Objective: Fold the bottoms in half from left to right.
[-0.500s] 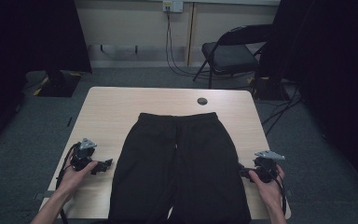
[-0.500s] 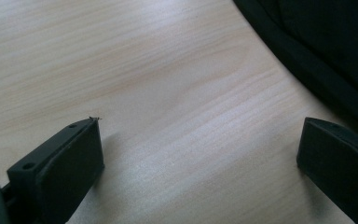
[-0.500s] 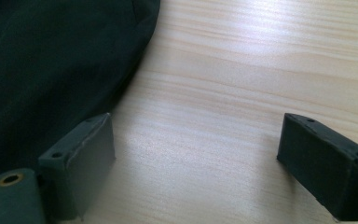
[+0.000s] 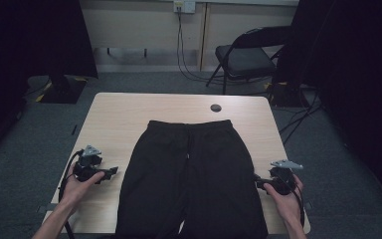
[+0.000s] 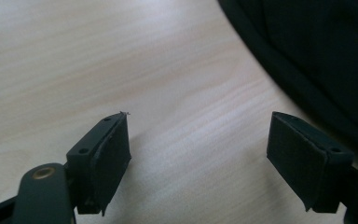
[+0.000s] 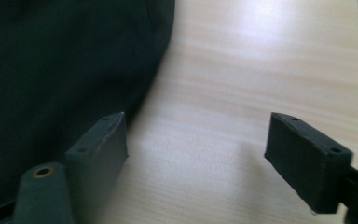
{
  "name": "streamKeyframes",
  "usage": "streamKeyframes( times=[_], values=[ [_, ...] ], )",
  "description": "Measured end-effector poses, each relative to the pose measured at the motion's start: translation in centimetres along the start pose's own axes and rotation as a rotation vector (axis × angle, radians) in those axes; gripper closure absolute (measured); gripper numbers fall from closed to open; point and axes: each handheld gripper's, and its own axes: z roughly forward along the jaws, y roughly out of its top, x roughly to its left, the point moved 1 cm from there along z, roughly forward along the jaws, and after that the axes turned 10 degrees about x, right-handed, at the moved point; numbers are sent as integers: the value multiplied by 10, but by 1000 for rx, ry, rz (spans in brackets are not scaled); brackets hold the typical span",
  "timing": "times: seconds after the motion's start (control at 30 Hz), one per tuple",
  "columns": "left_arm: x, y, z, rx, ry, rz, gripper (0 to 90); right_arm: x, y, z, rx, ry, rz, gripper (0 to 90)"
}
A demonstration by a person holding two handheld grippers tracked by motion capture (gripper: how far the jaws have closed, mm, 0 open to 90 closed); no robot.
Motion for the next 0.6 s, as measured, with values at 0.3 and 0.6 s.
streamKeyframes(
  times=[0.3, 0.6],
  values=[
    [-19, 19, -13, -91, -49, 88, 247, 33, 27, -35, -142, 111, -22, 233],
    [-46, 57, -6, -99, -148, 184, 420, 123, 52, -39, -112, 241, -264, 358]
  ],
)
